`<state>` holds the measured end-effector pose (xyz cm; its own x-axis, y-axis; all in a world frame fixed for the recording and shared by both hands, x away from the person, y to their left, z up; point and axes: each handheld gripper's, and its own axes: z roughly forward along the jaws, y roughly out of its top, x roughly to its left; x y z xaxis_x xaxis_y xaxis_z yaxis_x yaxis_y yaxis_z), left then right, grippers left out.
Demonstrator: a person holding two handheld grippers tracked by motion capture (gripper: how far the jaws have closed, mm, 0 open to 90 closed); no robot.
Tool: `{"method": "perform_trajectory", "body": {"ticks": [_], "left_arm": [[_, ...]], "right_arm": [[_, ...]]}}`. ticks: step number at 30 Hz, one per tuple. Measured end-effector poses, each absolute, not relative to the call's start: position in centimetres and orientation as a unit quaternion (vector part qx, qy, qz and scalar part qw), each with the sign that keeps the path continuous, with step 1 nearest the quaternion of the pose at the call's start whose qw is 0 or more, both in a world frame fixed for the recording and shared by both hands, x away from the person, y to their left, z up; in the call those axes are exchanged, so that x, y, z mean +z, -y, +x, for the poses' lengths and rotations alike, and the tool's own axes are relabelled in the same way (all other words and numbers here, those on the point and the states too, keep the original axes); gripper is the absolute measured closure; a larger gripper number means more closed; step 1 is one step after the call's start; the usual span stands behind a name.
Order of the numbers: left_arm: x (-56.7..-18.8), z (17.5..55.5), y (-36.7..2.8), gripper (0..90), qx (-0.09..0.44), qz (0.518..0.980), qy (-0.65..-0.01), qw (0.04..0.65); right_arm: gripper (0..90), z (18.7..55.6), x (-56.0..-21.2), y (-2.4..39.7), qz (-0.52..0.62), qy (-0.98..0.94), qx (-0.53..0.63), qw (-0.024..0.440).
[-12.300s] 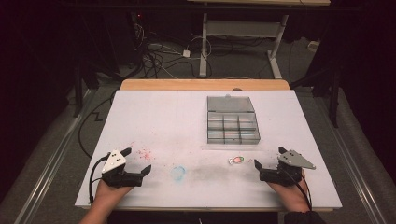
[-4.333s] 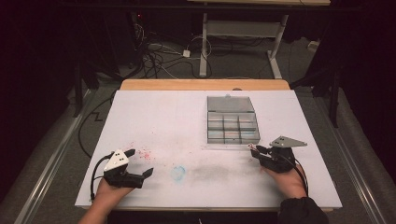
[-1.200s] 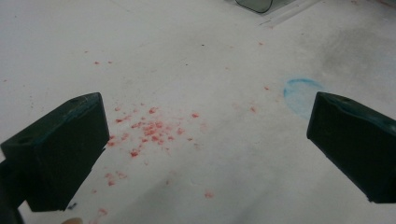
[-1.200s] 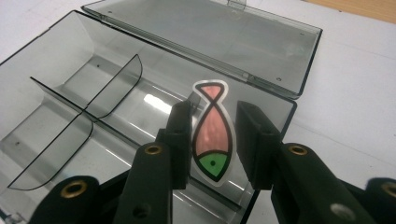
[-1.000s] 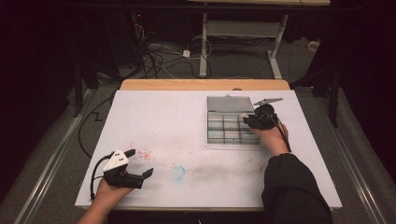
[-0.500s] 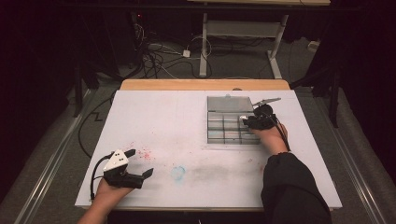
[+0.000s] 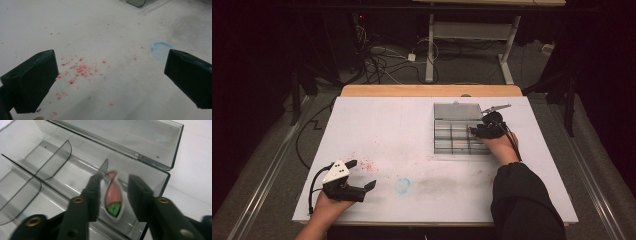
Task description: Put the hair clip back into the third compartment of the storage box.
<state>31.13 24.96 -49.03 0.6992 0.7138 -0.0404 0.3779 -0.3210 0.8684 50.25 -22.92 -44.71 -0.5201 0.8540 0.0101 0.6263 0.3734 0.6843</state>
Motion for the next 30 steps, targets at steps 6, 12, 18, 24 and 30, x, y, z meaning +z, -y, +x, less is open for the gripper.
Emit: {"method": "perform_trajectory", "body": {"ticks": [6,12,18,24,30], "left_arm": [[-49.0,31.1,-24.9,0.0,0.179,0.793,-0.345,0.47],[-49.0,31.2,-24.9,0.0,0.179,0.793,-0.344,0.469],[-49.0,31.1,-24.9,0.0,0.178,0.794,-0.344,0.468],[-49.0,31.1,-24.8,0.0,0.179,0.796,-0.343,0.466],[-49.0,31.1,-24.8,0.0,0.179,0.796,-0.343,0.466]], "right_arm": [[60.2,50.1,-44.4,23.0,0.459,-0.806,0.331,0.172],[59.7,49.9,-44.2,23.2,0.46,-0.804,0.334,0.172],[59.3,49.4,-43.8,23.2,0.459,-0.804,0.337,0.171],[58.8,48.7,-43.2,23.1,0.454,-0.803,0.345,0.174],[57.8,47.7,-42.6,22.8,0.447,-0.801,0.358,0.176]]}}
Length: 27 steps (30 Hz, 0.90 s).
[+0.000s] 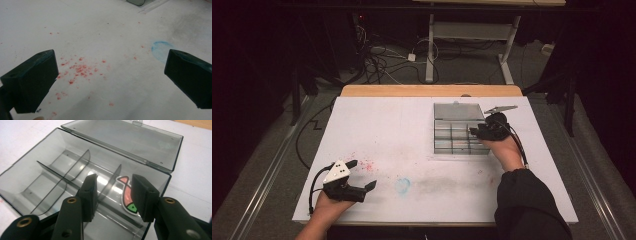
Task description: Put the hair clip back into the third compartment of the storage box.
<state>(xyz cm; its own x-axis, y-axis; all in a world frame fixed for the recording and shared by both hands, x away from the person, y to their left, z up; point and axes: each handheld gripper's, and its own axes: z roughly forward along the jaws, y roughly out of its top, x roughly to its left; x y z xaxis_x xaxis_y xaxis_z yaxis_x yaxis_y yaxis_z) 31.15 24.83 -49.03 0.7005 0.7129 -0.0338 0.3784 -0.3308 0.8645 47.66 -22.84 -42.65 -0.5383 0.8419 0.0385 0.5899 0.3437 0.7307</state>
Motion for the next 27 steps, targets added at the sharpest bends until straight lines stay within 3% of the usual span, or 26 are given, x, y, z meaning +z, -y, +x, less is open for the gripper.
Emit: {"method": "perform_trajectory", "body": {"ticks": [9,27], "left_arm": [[-49.0,31.2,-24.8,0.0,0.18,0.796,-0.343,0.465],[-49.0,31.1,-24.9,0.0,0.179,0.794,-0.345,0.467]], "right_arm": [[53.3,45.8,-43.2,23.2,0.442,-0.796,0.377,0.171],[17.3,39.9,-44.1,22.7,0.411,-0.786,0.423,0.185]]}}
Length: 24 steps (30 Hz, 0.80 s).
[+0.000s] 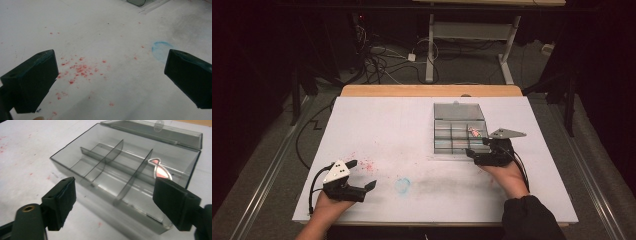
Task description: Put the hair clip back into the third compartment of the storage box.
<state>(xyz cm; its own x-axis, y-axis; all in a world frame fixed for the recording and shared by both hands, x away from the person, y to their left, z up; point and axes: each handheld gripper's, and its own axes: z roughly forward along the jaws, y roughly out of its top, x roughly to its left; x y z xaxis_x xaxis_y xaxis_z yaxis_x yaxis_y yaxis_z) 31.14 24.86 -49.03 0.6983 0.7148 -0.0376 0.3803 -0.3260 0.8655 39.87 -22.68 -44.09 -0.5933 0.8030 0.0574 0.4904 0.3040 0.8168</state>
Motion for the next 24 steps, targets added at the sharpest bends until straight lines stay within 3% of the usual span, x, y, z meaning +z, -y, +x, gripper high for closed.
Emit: {"method": "perform_trajectory", "body": {"ticks": [4,7,24], "left_arm": [[-49.0,31.2,-24.9,0.0,0.179,0.794,-0.345,0.468],[-49.0,31.1,-24.9,0.0,0.178,0.794,-0.345,0.468],[-49.0,31.2,-25.0,0.0,0.173,0.793,-0.344,0.472]], "right_arm": [[11.5,38.3,-44.6,22.4,0.403,-0.786,0.43,0.186],[0.5,37.4,-45.2,22.3,0.404,-0.785,0.429,0.192],[0.5,32.5,-47.7,24.3,0.404,-0.765,0.452,0.217]]}}
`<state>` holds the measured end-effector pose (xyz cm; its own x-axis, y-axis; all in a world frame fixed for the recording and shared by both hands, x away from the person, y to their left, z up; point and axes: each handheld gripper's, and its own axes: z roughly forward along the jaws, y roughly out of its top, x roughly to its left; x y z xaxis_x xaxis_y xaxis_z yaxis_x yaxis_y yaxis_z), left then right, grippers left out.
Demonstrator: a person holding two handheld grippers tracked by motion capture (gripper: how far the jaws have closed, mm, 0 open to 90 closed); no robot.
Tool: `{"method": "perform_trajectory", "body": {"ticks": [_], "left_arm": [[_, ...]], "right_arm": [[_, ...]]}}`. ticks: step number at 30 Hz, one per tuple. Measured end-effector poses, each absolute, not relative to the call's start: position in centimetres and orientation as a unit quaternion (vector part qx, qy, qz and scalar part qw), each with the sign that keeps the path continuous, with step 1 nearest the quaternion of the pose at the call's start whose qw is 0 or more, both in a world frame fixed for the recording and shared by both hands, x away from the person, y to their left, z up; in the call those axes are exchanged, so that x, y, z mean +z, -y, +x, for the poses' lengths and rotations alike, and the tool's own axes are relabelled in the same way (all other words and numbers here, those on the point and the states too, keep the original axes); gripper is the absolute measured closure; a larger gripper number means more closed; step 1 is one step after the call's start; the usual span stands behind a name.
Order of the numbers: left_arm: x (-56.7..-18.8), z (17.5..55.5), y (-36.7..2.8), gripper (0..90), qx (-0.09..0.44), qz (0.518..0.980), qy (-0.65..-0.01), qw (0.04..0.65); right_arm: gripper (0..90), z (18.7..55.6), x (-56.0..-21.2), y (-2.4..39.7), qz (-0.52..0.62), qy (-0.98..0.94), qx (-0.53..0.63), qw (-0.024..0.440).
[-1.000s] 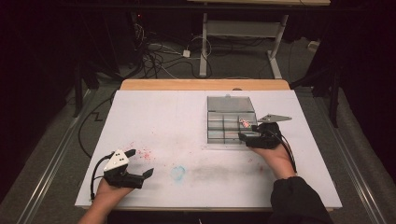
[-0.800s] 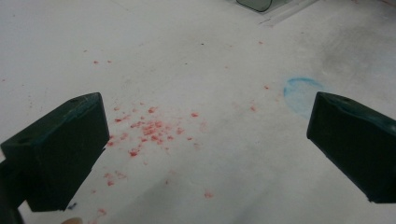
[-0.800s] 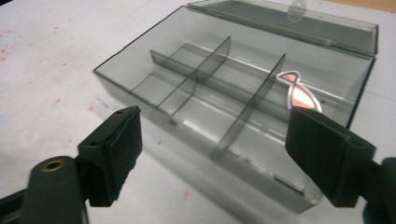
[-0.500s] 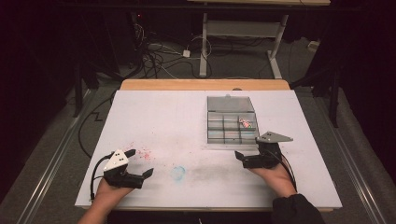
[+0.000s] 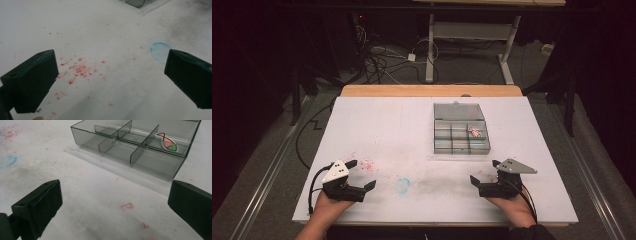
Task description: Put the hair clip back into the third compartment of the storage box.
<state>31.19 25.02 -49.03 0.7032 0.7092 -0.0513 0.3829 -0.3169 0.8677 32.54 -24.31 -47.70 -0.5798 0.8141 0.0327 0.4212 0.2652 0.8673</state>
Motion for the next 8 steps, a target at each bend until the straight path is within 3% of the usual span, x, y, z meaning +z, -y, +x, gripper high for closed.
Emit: {"method": "perform_trajectory", "body": {"ticks": [8], "left_arm": [[-49.04,31.24,-25.02,0.0,0.172,0.791,-0.348,0.473]], "right_arm": [[0.5,31.46,-47.83,24.37,0.389,-0.761,0.465,0.232]]}}
